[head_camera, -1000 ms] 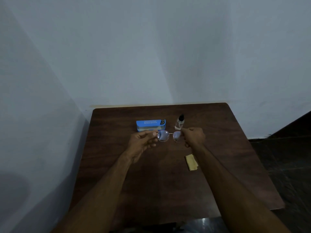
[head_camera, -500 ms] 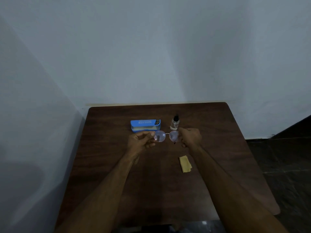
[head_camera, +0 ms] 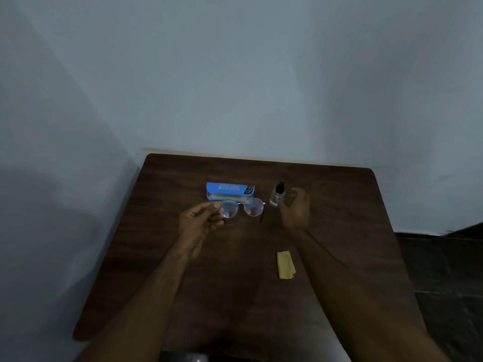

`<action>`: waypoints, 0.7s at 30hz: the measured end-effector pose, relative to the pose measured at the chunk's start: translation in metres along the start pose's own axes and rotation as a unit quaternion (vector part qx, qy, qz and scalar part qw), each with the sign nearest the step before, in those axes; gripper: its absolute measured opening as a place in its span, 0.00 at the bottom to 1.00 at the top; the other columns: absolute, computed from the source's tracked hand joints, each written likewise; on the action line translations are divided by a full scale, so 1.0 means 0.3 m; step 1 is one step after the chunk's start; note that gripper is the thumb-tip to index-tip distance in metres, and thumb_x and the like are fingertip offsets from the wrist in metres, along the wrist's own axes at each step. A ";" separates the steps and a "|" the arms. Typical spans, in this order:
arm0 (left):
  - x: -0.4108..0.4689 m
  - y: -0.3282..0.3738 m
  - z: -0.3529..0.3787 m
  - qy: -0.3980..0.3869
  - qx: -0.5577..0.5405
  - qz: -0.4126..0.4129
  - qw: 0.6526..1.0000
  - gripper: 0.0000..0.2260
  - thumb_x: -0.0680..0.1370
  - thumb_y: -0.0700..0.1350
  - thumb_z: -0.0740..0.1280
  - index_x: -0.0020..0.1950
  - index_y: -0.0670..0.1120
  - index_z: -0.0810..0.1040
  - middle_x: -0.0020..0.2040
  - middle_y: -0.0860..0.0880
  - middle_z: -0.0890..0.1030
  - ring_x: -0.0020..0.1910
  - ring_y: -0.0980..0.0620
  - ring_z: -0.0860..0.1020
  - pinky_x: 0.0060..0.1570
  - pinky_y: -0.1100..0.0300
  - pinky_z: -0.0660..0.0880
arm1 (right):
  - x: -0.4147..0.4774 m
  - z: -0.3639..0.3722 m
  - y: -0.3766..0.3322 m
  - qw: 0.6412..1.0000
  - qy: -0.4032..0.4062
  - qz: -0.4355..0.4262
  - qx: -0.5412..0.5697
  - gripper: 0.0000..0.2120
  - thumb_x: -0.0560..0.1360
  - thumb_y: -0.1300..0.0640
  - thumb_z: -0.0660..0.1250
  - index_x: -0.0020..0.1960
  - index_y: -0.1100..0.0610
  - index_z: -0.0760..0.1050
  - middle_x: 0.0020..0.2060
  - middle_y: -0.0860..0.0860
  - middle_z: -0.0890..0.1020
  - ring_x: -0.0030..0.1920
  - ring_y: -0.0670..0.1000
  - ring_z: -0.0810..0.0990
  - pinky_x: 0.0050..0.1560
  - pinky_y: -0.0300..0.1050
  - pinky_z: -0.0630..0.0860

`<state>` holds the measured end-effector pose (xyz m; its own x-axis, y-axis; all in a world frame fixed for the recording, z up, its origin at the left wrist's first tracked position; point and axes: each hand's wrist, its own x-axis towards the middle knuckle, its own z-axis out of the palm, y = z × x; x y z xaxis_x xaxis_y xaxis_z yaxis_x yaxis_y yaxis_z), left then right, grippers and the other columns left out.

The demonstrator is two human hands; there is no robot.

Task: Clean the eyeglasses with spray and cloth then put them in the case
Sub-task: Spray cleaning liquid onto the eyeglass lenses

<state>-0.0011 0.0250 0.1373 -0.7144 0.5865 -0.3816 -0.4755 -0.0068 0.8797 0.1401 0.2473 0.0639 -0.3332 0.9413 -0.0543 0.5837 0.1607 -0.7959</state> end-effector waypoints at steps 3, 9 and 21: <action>0.000 0.014 -0.004 0.018 -0.014 0.000 1.000 0.04 0.78 0.41 0.73 0.50 0.44 0.88 0.46 0.44 0.87 0.41 0.52 0.85 0.41 0.61 0.83 | 0.030 0.042 0.048 1.000 -0.022 -0.007 -0.018 0.31 0.75 0.56 0.76 0.74 0.61 0.69 0.70 0.62 0.72 0.69 0.62 0.72 0.64 0.56 0.73; 0.003 0.046 -0.002 0.036 -0.014 0.006 0.999 0.05 0.79 0.39 0.72 0.52 0.42 0.87 0.48 0.42 0.87 0.41 0.52 0.85 0.40 0.62 0.83 | 0.069 0.087 0.079 0.997 -0.065 -0.046 0.005 0.33 0.76 0.57 0.76 0.77 0.58 0.67 0.72 0.57 0.73 0.71 0.59 0.72 0.68 0.52 0.71; -0.010 0.103 0.032 0.047 -0.040 0.023 0.998 0.05 0.80 0.37 0.71 0.52 0.42 0.86 0.45 0.45 0.88 0.39 0.55 0.85 0.38 0.64 0.83 | 0.075 0.050 -0.009 0.992 -0.070 -0.019 0.100 0.15 0.80 0.57 0.70 0.65 0.58 0.74 0.51 0.50 0.80 0.56 0.55 0.81 0.52 0.42 0.69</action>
<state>-0.0089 0.0308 0.1683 -0.7793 0.5059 -0.3698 -0.4785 -0.0994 0.8725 0.1198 0.2636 0.0558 -0.4606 0.8826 -0.0944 0.4145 0.1198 -0.9021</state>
